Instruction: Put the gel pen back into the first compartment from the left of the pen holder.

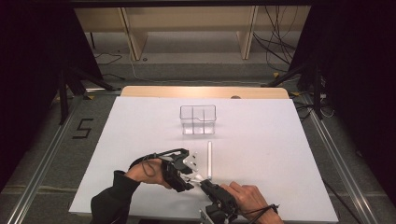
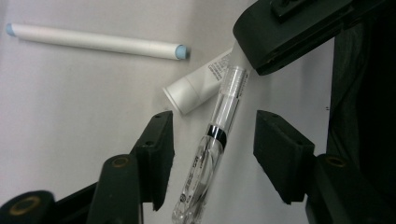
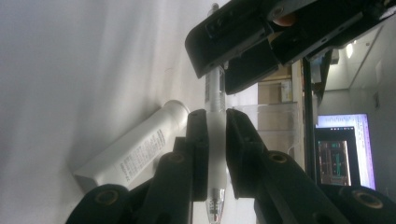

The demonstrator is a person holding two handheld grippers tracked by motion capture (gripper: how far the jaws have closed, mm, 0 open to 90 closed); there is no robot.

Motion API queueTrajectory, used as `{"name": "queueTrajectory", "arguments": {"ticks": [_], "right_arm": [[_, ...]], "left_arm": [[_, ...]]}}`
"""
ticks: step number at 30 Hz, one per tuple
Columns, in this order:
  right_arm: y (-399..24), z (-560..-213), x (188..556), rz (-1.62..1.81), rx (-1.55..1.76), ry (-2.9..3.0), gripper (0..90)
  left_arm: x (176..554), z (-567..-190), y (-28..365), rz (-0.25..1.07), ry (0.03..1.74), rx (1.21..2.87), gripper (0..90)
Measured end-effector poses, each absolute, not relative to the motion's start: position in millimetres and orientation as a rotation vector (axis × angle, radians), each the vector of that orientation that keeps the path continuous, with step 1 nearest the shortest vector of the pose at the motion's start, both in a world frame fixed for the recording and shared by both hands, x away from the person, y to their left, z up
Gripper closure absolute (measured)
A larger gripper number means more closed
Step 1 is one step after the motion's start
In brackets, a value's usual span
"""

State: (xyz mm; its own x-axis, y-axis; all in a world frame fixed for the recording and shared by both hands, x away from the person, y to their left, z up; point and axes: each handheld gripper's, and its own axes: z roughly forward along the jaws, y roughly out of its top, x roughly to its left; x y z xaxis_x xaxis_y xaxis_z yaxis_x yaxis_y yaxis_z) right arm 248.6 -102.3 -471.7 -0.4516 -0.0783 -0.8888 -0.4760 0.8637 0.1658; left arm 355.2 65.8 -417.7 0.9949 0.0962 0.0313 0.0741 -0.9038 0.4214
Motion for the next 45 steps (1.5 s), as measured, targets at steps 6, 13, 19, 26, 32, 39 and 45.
{"name": "queueTrajectory", "arguments": {"ticks": [6,13,19,26,32,39,45], "right_arm": [[-101.9,-472.2,247.8,0.486,-0.409,2.009,80.9],[-101.0,-473.3,246.6,0.489,-0.422,2.013,80.8],[-100.8,-473.4,246.9,0.484,-0.443,2.011,80.8],[-100.3,-475.0,245.9,0.485,-0.438,2.012,80.8],[-100.8,-475.3,245.6,0.485,-0.463,2.010,80.8],[-101.5,-476.1,244.8,0.485,-0.476,2.010,80.7],[-101.9,-476.6,245.7,0.490,-0.496,2.008,80.4]], "left_arm": [[355.5,-418.6,61.0,0.067,0.094,2.728,54.2],[354.7,-420.9,58.8,0.042,0.069,2.743,59.6],[355.1,-421.0,58.6,0.032,0.048,2.751,63.7],[354.3,-422.0,58.0,0.017,0.039,2.755,67.0],[354.5,-422.3,58.5,0.006,0.024,2.757,71.6],[353.1,-423.0,59.0,-0.034,-0.004,2.760,76.0],[353.2,-424.9,59.5,-0.063,-0.020,2.754,78.5]]}}
